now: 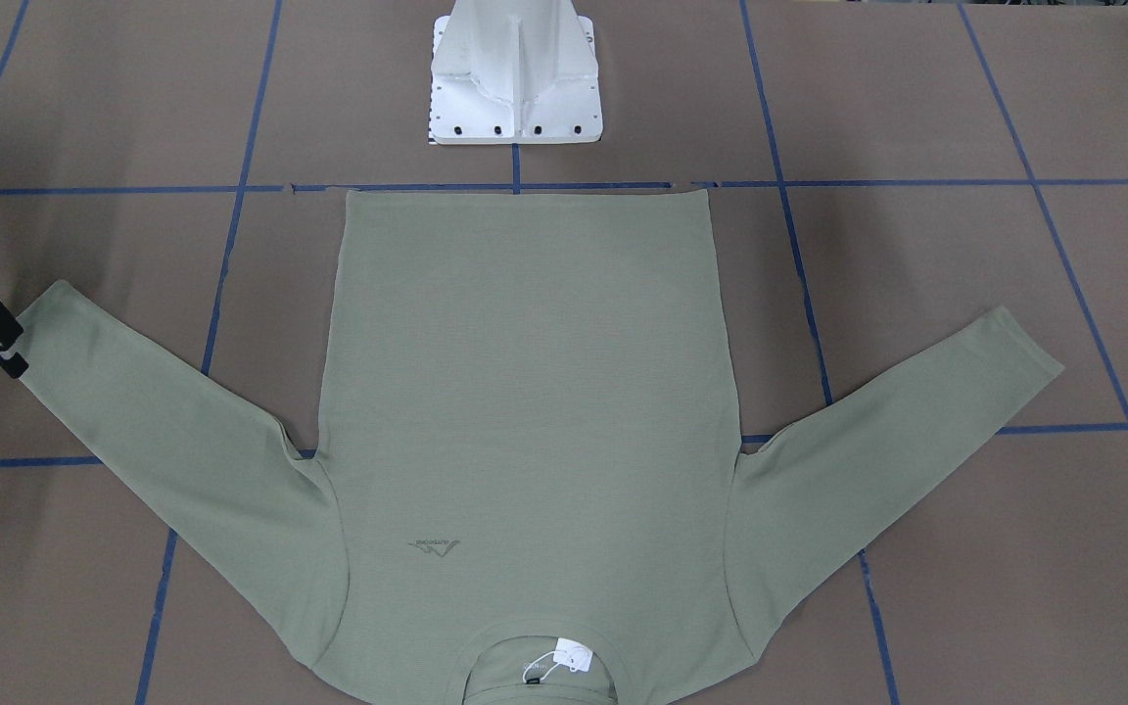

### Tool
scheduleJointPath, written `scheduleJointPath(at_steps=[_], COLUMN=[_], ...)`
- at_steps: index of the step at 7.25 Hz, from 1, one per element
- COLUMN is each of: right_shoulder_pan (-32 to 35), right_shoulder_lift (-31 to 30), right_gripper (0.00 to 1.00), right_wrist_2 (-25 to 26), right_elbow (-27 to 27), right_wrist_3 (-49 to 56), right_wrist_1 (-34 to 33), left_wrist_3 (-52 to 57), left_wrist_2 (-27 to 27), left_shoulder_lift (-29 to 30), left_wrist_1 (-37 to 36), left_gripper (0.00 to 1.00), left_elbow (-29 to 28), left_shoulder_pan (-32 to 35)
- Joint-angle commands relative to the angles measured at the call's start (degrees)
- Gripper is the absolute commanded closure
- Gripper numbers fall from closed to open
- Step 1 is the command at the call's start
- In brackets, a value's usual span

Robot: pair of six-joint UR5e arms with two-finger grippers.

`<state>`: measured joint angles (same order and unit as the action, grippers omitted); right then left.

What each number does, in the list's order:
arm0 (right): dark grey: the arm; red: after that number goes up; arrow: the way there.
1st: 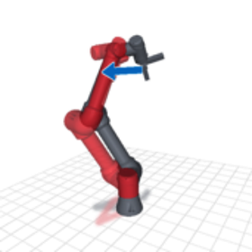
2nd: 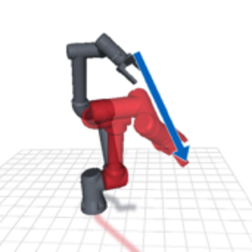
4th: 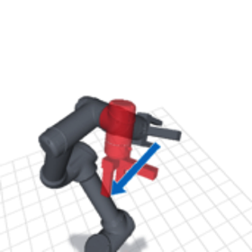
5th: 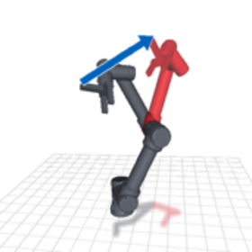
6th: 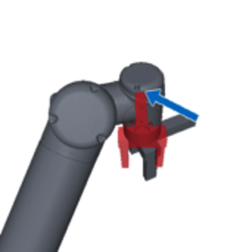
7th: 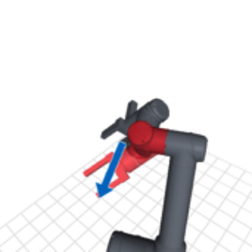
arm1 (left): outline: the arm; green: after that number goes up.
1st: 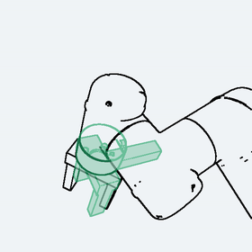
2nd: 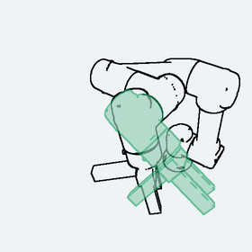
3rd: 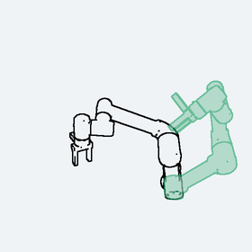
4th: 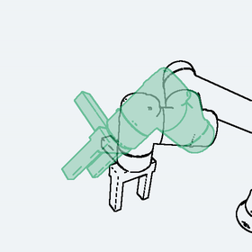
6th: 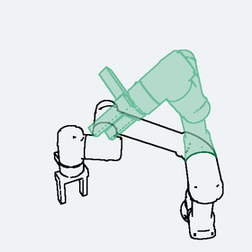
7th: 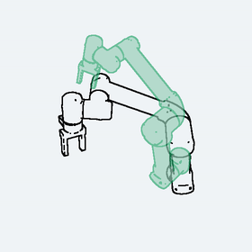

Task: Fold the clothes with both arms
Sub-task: 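Move the right gripper down to the cuff of the nearest sleeve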

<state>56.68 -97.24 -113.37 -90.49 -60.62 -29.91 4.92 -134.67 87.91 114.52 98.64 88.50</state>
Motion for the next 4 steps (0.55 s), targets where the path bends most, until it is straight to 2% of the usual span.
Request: scheduleJointPath(at_steps=[1, 4], right_shoulder_pan=[-3.06, -3.68], right_shoulder_lift=[-3.46, -5.41], right_gripper=[0.24, 0.25], right_wrist_2=[1.39, 3.07], right_elbow=[0.32, 0.49], right_wrist_3=[-0.47, 1.64], right_wrist_1=[0.81, 0.81], left_wrist_3=[0.09, 0.0], left_wrist_2=[-0.06, -0.15], left_shoulder_lift=[-0.1, -1.51], left_wrist_1=[0.0, 2.37], left_gripper=[0.0, 0.0], left_elbow=[-0.03, -0.12], left_shoulder_pan=[0.01, 0.01])
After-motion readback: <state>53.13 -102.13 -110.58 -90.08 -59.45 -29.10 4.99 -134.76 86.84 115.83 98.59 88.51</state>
